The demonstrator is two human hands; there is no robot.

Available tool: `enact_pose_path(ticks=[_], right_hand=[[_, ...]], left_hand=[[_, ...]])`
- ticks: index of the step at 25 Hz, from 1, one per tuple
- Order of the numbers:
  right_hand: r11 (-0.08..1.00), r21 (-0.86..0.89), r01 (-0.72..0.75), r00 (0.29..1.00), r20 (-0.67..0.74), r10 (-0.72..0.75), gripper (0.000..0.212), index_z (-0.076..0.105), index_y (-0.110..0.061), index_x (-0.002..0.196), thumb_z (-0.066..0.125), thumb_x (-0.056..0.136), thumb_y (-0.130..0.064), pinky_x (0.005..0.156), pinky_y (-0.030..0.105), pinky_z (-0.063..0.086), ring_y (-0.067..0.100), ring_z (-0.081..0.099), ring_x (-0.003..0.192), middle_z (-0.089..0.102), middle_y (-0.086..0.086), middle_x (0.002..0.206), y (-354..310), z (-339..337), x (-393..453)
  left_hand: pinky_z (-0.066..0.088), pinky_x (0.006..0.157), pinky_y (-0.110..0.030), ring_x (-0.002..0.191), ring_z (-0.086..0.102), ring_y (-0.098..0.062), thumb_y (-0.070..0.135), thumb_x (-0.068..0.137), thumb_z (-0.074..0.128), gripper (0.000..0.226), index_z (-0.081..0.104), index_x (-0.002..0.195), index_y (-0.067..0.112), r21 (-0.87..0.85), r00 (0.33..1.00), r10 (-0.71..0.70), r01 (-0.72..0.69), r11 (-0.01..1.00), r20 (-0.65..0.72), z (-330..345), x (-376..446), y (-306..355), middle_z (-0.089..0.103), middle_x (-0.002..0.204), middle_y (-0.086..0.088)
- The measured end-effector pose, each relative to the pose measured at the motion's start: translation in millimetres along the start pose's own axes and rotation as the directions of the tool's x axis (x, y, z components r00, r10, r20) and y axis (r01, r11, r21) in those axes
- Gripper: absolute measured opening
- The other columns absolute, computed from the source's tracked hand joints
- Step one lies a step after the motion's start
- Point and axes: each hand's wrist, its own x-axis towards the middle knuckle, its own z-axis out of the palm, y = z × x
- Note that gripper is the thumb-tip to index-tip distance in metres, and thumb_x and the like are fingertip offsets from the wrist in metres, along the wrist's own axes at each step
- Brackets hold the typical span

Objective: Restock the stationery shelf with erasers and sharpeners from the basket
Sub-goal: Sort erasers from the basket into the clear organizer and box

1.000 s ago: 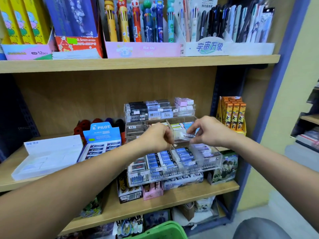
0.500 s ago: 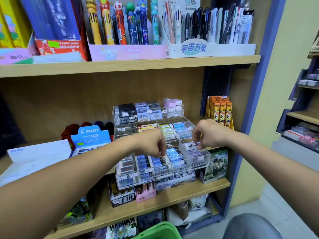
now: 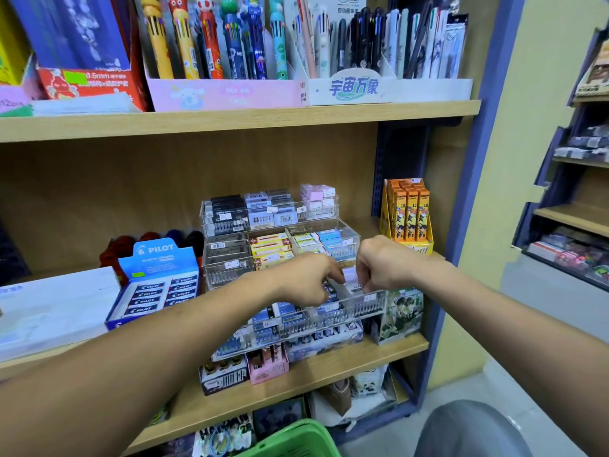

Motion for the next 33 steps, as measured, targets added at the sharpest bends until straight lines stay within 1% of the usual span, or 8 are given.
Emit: enact_pose_path(ticks=[4, 8, 12, 18, 23, 25, 29, 33], right_hand=[[1.0, 0.017, -0.01, 1.0, -0.02, 0.011, 0.013, 0.078, -0.022, 0.089, 0.074, 0.082, -0.01, 0.072, 0.028, 0.054, 0.015, 0.065, 0.086, 0.067, -0.004, 0.089, -6.2, -4.2, -2.1], [0.945, 0.318, 0.072, 0.972, -0.234, 0.005, 0.024, 0.075, -0.026, 0.082, 0.058, 0.08, -0.009, 0.064, 0.029, 0.051, 0.013, 0.062, 0.073, 0.07, -0.005, 0.077, -50.9, -5.0, -26.2], [0.745, 0.653, 0.135, 0.983, -0.182, -0.019, 0.015, 0.067, -0.023, 0.069, 0.055, 0.069, -0.032, 0.054, 0.034, 0.052, 0.021, 0.066, 0.06, 0.067, 0.001, 0.062, -115.7, 25.6, -58.6], [0.882, 0.424, 0.206, 0.936, 0.177, -0.304, 0.008, 0.064, -0.015, 0.075, 0.063, 0.08, -0.021, 0.059, 0.031, 0.047, 0.019, 0.059, 0.067, 0.064, 0.005, 0.07, -182.6, 140.2, -49.5], [0.949, 0.299, 0.104, 0.851, 0.467, -0.241, 0.011, 0.056, -0.011, 0.072, 0.061, 0.082, -0.012, 0.058, 0.027, 0.037, 0.022, 0.055, 0.069, 0.057, 0.009, 0.069, -208.5, 266.6, -17.5], [0.965, 0.245, 0.09, 0.81, 0.546, -0.214, 0.008, 0.066, -0.005, 0.085, 0.061, 0.083, -0.011, 0.059, 0.028, 0.041, 0.025, 0.062, 0.077, 0.065, 0.012, 0.08, -209.0, 315.7, -8.1], [0.988, 0.098, 0.117, 0.693, 0.704, -0.152, 0.036, 0.067, -0.007, 0.118, 0.067, 0.082, -0.013, 0.083, 0.031, 0.055, 0.029, 0.067, 0.102, 0.07, 0.014, 0.116, -188.9, 413.6, -4.7], [0.996, -0.016, 0.088, 0.576, 0.817, -0.038, 0.064, 0.044, -0.004, 0.138, 0.074, 0.082, -0.011, 0.095, 0.041, 0.052, 0.031, 0.059, 0.115, 0.057, 0.017, 0.131, -168.9, 473.3, -39.1]], left_hand=[[0.051, 0.097, -0.033, 0.115, 0.061, -0.02, 0.003, 0.081, 0.056, 0.048, 0.067, 0.126, 0.014, -0.062, 0.997, -0.023, 0.018, 0.998, -0.073, -0.8, -8.0, 3.6, 0.067, 0.125, -0.004], [0.048, 0.072, -0.029, 0.084, 0.06, -0.021, 0.002, 0.075, 0.054, 0.031, 0.072, 0.096, 0.016, -0.115, 0.953, -0.056, 0.023, 0.993, -0.298, -3.2, -46.5, 10.1, 0.067, 0.088, -0.001], [0.044, 0.064, -0.029, 0.069, 0.056, -0.016, 0.001, 0.072, 0.054, 0.02, 0.067, 0.076, 0.016, -0.197, 0.917, -0.104, 0.029, 0.98, -0.384, 6.7, -124.8, 4.6, 0.065, 0.071, 0.002], [0.046, 0.058, -0.019, 0.063, 0.06, -0.01, 0.001, 0.077, 0.056, 0.017, 0.065, 0.081, 0.014, -0.245, 0.974, -0.182, 0.21, 0.946, 0.134, 114.3, -193.1, -45.4, 0.066, 0.07, 0.001], [0.039, 0.049, -0.029, 0.064, 0.055, -0.027, 0.0, 0.076, 0.056, 0.007, 0.059, 0.079, 0.005, -0.19, 0.864, -0.296, 0.397, 0.898, 0.407, 243.7, -184.5, -82.1, 0.061, 0.07, -0.016], [0.036, 0.047, -0.028, 0.066, 0.056, -0.028, 0.001, 0.078, 0.057, 0.007, 0.061, 0.079, 0.006, -0.202, 0.811, -0.332, 0.472, 0.858, 0.481, 289.0, -178.7, -87.7, 0.058, 0.071, -0.014], [0.043, 0.044, -0.025, 0.074, 0.066, -0.028, 0.006, 0.085, 0.066, 0.016, 0.069, 0.097, -0.003, -0.23, 0.686, -0.39, 0.629, 0.743, 0.615, 375.7, -188.1, -92.7, 0.07, 0.09, -0.019], [0.051, 0.079, -0.032, 0.1, 0.063, -0.029, 0.018, 0.088, 0.071, 0.042, 0.059, 0.124, -0.002, -0.17, 0.58, -0.38, 0.68, 0.714, 0.721, 463.2, -214.6, -84.4, 0.063, 0.124, -0.019]])
